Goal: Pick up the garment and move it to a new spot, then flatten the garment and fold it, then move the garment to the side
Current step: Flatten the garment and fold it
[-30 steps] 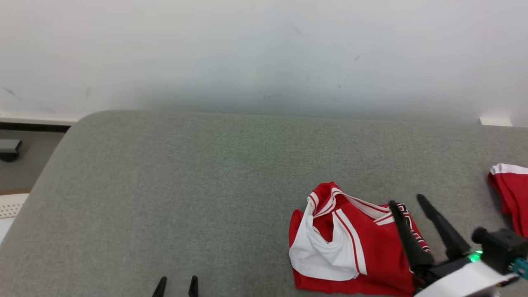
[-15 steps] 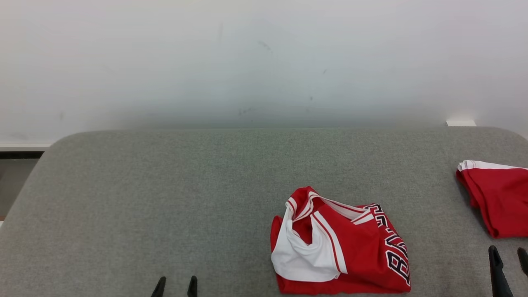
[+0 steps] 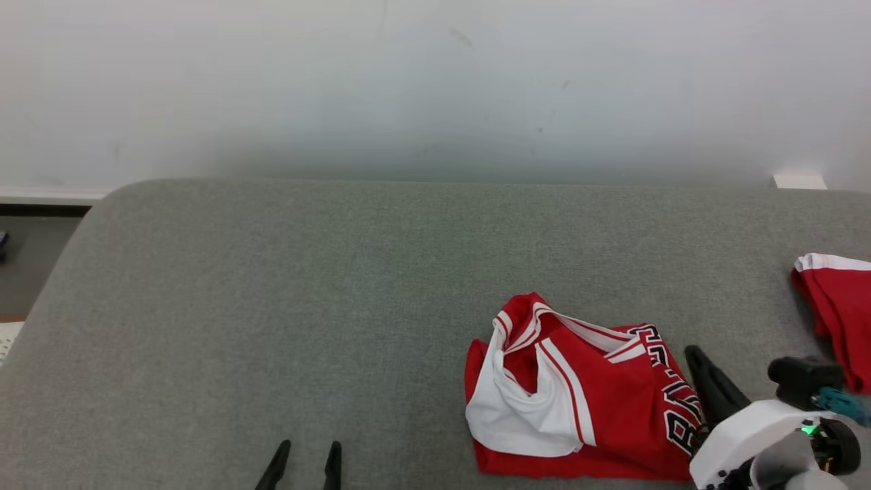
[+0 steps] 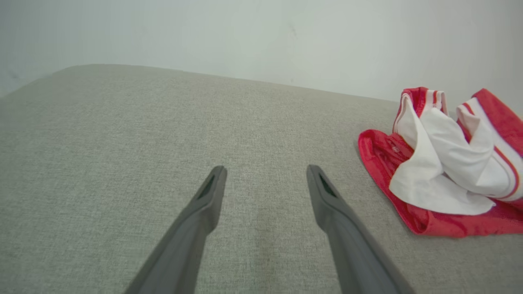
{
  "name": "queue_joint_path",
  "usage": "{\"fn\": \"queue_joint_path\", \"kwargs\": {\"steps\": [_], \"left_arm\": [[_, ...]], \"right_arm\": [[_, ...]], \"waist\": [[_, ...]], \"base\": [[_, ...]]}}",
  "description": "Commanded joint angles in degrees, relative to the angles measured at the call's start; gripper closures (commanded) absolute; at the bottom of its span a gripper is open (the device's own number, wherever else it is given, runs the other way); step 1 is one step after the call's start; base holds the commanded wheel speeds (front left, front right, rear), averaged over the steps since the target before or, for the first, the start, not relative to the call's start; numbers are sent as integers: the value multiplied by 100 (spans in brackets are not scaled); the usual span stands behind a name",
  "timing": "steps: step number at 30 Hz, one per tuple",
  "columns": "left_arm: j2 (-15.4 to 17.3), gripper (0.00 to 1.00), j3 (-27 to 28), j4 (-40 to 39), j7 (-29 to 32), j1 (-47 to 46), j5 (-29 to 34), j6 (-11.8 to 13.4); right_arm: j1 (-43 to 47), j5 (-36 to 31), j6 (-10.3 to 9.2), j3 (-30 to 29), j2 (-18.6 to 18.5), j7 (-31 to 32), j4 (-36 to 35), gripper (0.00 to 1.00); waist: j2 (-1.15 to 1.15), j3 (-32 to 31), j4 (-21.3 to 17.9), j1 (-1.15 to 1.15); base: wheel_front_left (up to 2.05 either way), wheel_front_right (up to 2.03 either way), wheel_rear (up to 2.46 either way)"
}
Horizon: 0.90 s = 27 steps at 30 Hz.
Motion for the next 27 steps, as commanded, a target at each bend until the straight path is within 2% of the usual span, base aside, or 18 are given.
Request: {"fn": "queue_joint_path", "kwargs": {"steps": [1,6,9,16,21,27], "left_arm": [[23,0,5,17,-1,-59,27,-3],[23,0,16,54,-1,-141,31,5],[22,0,33,51,-1,-161,47,-1],[22,0,25,63,-1,-139,23,15],[22,0,2,60,-1,-133,-44,33],[22,0,-33,60,-1,-62,-100,60]], "right_arm": [[-89,-51,-2,49,-11,22,130,100],[-552,-341,-2,132,191,255,1089,100],[-732,-545,-1,289,330,277,1360,100],[-726,-576,-1,1288,468,432,1242,100],[-569,-523,-1,1980,419,650,1130,100],[-444,-545,-1,2424,351,701,1195,100]], "waist": [[0,75,83,0],[0,156,264,0],[0,167,345,0],[0,101,519,0],[0,64,637,0],[0,18,729,0]], "base": [[0,0,0],[0,0,0],[0,0,0],[0,0,0],[0,0,0],[0,0,0]]}}
